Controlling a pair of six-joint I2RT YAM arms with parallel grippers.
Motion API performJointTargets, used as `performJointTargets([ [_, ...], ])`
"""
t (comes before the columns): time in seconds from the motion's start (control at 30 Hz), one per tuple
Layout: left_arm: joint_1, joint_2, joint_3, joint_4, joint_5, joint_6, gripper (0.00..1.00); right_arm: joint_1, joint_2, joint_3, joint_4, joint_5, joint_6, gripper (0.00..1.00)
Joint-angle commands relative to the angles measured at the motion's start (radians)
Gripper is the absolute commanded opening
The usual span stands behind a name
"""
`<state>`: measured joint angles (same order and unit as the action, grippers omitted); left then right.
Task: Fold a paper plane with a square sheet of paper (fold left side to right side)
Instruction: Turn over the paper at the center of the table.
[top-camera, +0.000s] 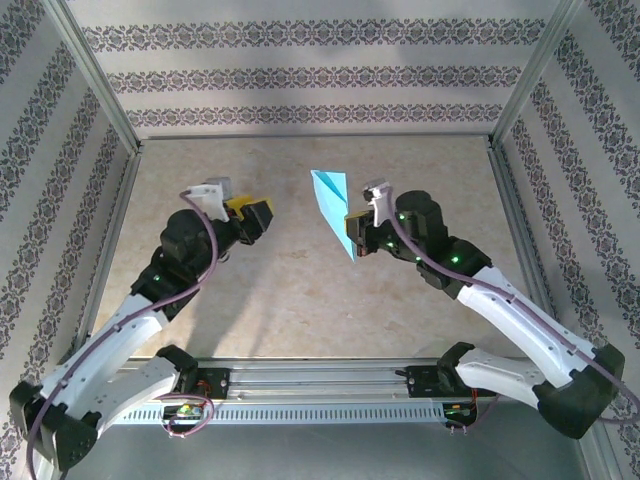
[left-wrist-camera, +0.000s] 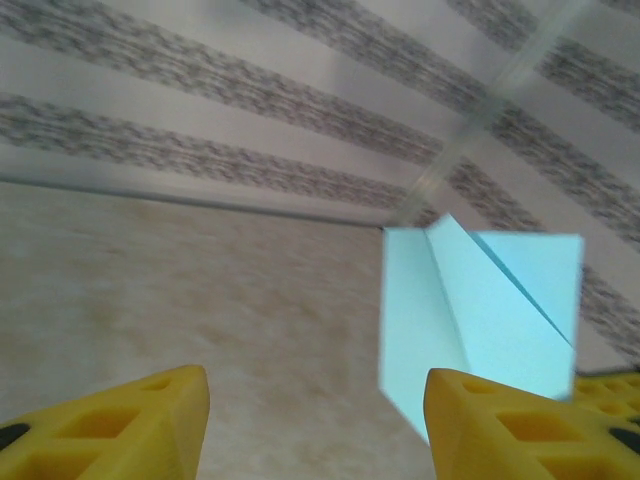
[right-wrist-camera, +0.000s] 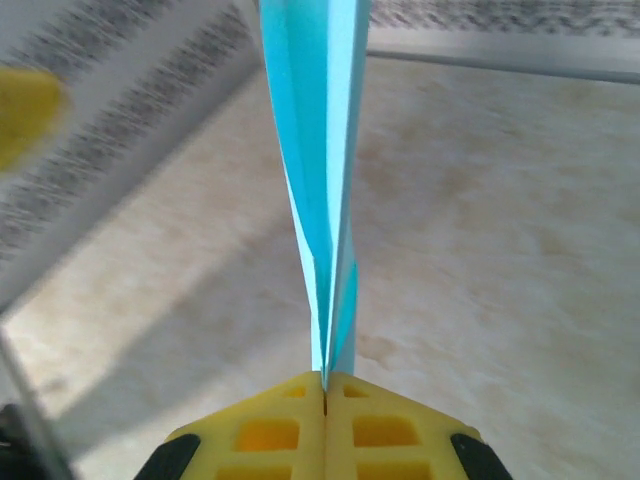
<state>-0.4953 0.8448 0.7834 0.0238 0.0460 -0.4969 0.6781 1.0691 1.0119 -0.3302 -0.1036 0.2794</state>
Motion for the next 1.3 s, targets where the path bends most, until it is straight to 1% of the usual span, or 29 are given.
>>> performJointTargets([
  [0.0, 0.013, -0.092, -0.028, -0.161, -0.302, 0.03, 0.58, 0.085, 0.075, 0.087, -0.209, 0.423, -0.1, 0.0],
  [0.1, 0.014, -0.166, -0.044, -0.224, -0.427, 0.027, 0.57, 0.175, 0.177, 0.152, -0.279, 0.628, -0.129, 0.0],
  [0.23, 0.014, -0.227, -0.042, -0.293, -0.503, 0.04, 0.58, 0.259, 0.335, 0.231, -0.354, 0.835, -0.16, 0.0],
  [0.33, 0.014, -0.251, -0.035, -0.322, -0.538, 0.051, 0.58, 0.296, 0.446, 0.272, -0.376, 0.925, -0.181, 0.0],
  [0.43, 0.015, -0.26, -0.035, -0.323, -0.55, 0.061, 0.58, 0.309, 0.552, 0.306, -0.391, 0.969, -0.178, 0.0],
  [0.53, 0.015, -0.256, -0.034, -0.32, -0.549, 0.063, 0.59, 0.311, 0.659, 0.34, -0.416, 1.004, -0.16, 0.0],
  [0.8, 0.015, -0.222, -0.033, -0.318, -0.533, 0.059, 0.59, 0.312, 0.901, 0.403, -0.411, 1.077, -0.127, 0.0],
  [0.9, 0.015, -0.213, -0.031, -0.32, -0.527, 0.058, 0.59, 0.313, 0.977, 0.432, -0.418, 1.071, -0.116, 0.01],
  [1.0, 0.016, -0.202, -0.03, -0.319, -0.52, 0.057, 0.59, 0.313, 1.022, 0.451, -0.418, 1.04, -0.103, 0.02],
  [1.2, 0.016, -0.174, -0.024, -0.316, -0.501, 0.046, 0.59, 0.312, 1.041, 0.458, -0.423, 0.956, -0.084, 0.15],
  [1.27, 0.016, -0.164, -0.022, -0.315, -0.491, 0.043, 0.59, 0.311, 1.034, 0.459, -0.425, 0.915, -0.072, 0.24],
])
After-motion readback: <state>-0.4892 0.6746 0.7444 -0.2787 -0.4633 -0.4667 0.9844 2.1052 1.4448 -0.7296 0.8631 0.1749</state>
